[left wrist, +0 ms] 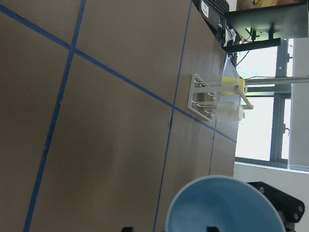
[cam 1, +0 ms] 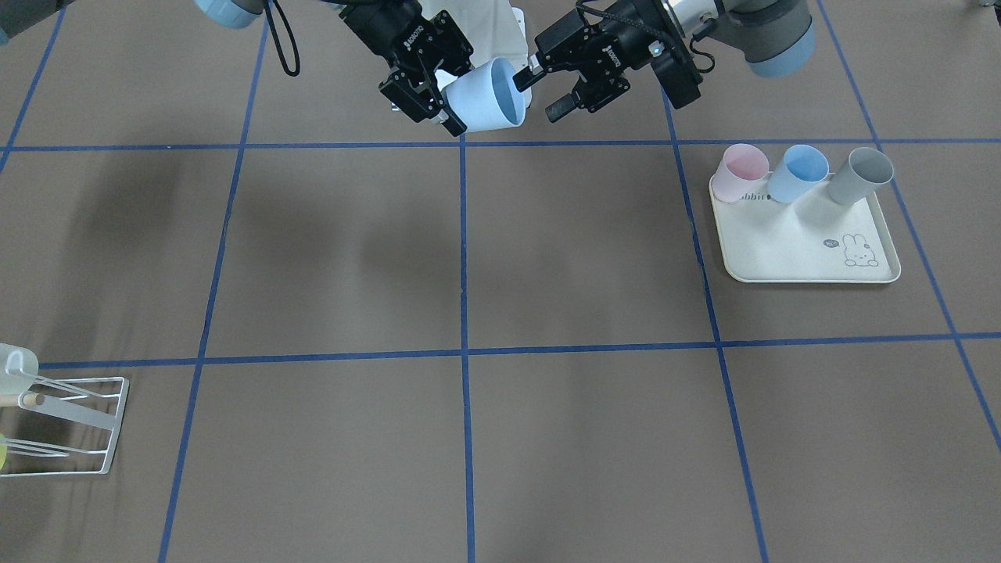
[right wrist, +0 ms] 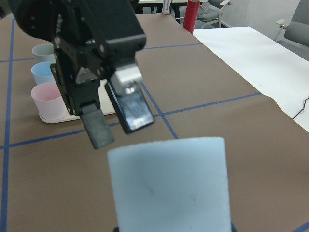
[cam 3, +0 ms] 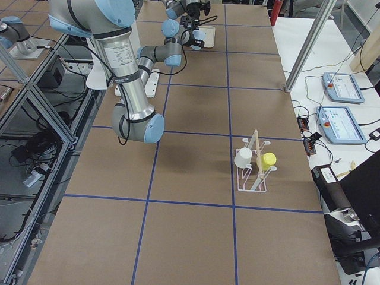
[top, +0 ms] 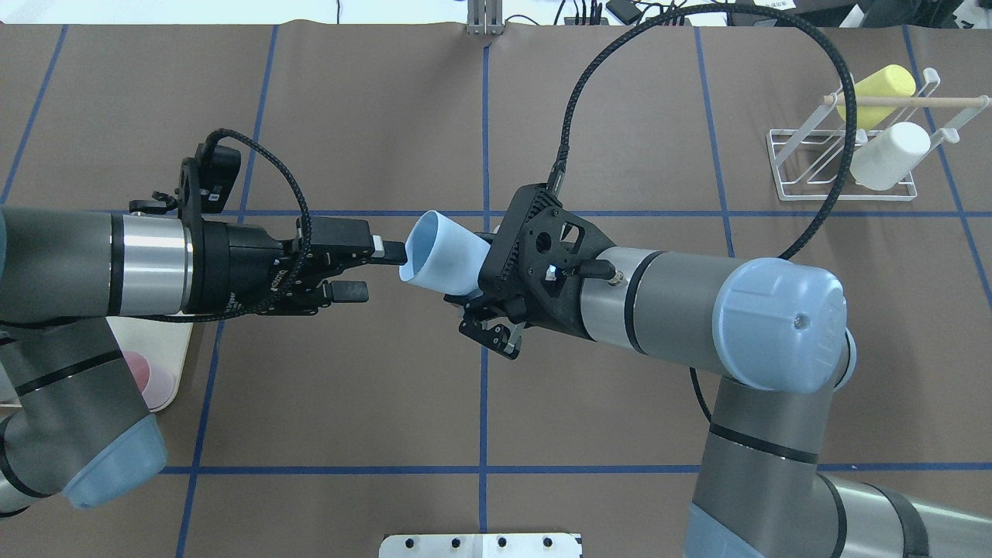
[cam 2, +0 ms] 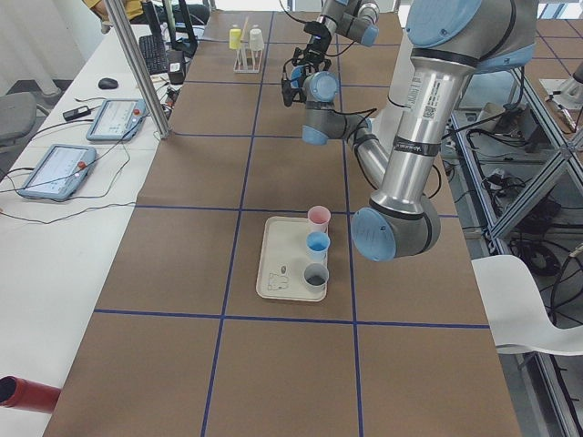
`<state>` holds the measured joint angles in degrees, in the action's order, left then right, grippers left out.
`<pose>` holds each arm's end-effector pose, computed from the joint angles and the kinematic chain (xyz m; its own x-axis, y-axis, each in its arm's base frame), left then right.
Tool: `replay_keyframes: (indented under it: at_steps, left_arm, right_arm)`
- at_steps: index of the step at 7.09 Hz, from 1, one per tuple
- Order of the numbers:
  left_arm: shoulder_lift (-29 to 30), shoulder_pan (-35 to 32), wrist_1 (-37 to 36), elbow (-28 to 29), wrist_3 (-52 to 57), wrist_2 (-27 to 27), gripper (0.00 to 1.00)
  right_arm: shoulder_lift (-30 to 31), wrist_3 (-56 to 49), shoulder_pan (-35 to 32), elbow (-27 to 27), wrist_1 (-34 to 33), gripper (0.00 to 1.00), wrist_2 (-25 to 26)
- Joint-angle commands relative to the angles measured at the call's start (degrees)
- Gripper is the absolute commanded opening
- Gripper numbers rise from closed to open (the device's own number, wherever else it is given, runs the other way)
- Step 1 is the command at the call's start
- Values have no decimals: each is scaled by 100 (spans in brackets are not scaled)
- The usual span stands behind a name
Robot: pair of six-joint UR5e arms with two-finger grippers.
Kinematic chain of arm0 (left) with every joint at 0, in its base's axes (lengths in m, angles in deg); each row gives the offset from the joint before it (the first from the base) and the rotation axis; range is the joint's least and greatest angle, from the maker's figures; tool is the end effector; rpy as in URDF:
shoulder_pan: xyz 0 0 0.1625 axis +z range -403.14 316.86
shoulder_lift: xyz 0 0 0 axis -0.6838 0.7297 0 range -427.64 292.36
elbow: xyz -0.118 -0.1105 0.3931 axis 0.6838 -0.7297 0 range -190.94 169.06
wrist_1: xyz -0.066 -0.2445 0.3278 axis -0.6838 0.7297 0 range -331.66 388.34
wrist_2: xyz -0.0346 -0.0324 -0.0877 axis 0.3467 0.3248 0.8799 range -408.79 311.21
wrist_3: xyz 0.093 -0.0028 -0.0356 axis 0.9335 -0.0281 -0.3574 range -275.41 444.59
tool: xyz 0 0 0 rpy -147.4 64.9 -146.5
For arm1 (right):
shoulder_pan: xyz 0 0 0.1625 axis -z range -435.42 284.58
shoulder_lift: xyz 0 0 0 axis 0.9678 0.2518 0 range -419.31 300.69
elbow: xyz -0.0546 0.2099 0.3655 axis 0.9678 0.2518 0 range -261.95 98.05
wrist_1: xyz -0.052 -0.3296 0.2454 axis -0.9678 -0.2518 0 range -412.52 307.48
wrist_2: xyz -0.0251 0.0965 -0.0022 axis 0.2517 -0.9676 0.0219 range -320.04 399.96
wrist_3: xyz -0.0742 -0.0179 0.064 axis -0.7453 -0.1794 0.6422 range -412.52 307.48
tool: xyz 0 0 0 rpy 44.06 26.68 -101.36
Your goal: Transfer IKEA cup to right arm and place on rack
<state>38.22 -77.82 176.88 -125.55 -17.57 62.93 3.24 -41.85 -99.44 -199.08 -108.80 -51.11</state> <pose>0.3484 -0.3582 0.2039 -0.1739 -0.1174 -0.9777 0.1959 0.9689 -0.1512 -0.4266 -0.3340 0.1234 0.3882 -0.9027 0.1854 -0.0454 0.1822 0.9822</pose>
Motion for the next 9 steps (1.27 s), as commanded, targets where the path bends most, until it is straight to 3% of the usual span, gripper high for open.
replay_keyframes:
  at_steps: [1,2,4,6,9]
  left_arm:
    - [-477,-187,-53,-9,623,7,100]
    - [-793,-275,-53,-27,1036,7,100]
    - [-1085,-355,-62,-27,1391,-1,100]
    - [-1086,-355,-62,-36,1392,-1,100]
    - [-1094,-355,-62,-36,1548,-10,100]
  right_arm:
    - [108,-187,-661,31,-215,8,-802]
    - [56,-597,-1048,14,-730,0,-1146]
    - [73,-1206,-1524,-12,-1610,0,-1185]
    - [99,-1512,-2008,-344,-3012,0,-1150]
    - [125,-4702,-2798,-364,-4869,0,-923]
